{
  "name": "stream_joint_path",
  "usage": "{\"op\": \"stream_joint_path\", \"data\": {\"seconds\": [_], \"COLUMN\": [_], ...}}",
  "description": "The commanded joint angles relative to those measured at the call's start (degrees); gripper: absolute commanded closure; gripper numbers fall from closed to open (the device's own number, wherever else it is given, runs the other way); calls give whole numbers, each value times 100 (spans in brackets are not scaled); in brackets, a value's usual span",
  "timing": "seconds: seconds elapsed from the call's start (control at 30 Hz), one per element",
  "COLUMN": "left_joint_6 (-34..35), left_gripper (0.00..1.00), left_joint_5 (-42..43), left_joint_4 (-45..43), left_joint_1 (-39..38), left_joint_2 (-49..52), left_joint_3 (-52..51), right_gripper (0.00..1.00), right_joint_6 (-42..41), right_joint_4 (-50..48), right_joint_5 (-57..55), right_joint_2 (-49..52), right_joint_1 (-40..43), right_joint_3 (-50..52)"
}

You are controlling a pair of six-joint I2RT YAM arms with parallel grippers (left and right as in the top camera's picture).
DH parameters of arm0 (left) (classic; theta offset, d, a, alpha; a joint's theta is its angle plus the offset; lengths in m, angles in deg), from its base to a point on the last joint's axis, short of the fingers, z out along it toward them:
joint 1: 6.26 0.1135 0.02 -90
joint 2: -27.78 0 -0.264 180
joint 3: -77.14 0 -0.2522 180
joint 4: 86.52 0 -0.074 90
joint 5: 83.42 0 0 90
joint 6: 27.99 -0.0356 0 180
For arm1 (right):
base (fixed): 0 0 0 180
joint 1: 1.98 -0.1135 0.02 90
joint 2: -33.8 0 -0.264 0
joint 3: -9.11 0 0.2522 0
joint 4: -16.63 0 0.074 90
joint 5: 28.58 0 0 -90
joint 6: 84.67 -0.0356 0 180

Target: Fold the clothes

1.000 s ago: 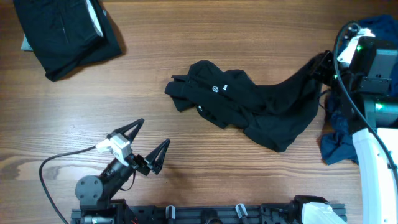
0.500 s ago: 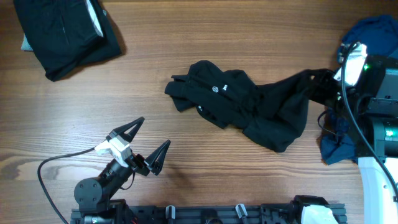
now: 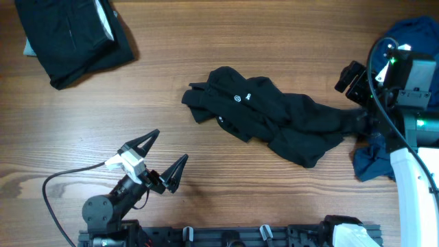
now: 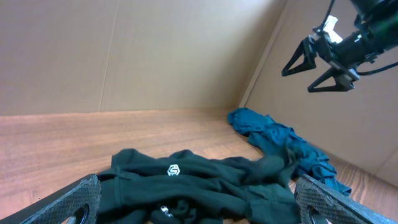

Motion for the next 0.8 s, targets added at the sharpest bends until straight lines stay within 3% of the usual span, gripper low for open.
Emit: {"op": "stream_joint_path", "data": {"seconds": [0.0,0.43,0.47,0.57,0.77], "left_joint_6": [-13,-9,-11,-11,-11], "left_gripper": [0,0,0,0,0], "left_joint_5": [-133,-129,-129,-133,-133], "left_joint_4": [179,774,776,745,686], "left_joint_1": [-33,-33,-33,-33,-33], "left_joint_2": [28,118,118,118,118], "left_joint_3": [-7,-7,-7,-7,-7], "right_gripper": [0,2,9,18,12], "right_joint_6": [72,654,551,424,146], "right_joint_4": [7,1808,1862,1945,1471], "right_joint_5": [0,2391,2479,2562,2461], "right_joint_2": [-197,-306,-306,-306,-282], "right_joint_1": [-9,-81,-98,-188,-575], "right_joint_3": [-136,-83,-48,258,1117]}}
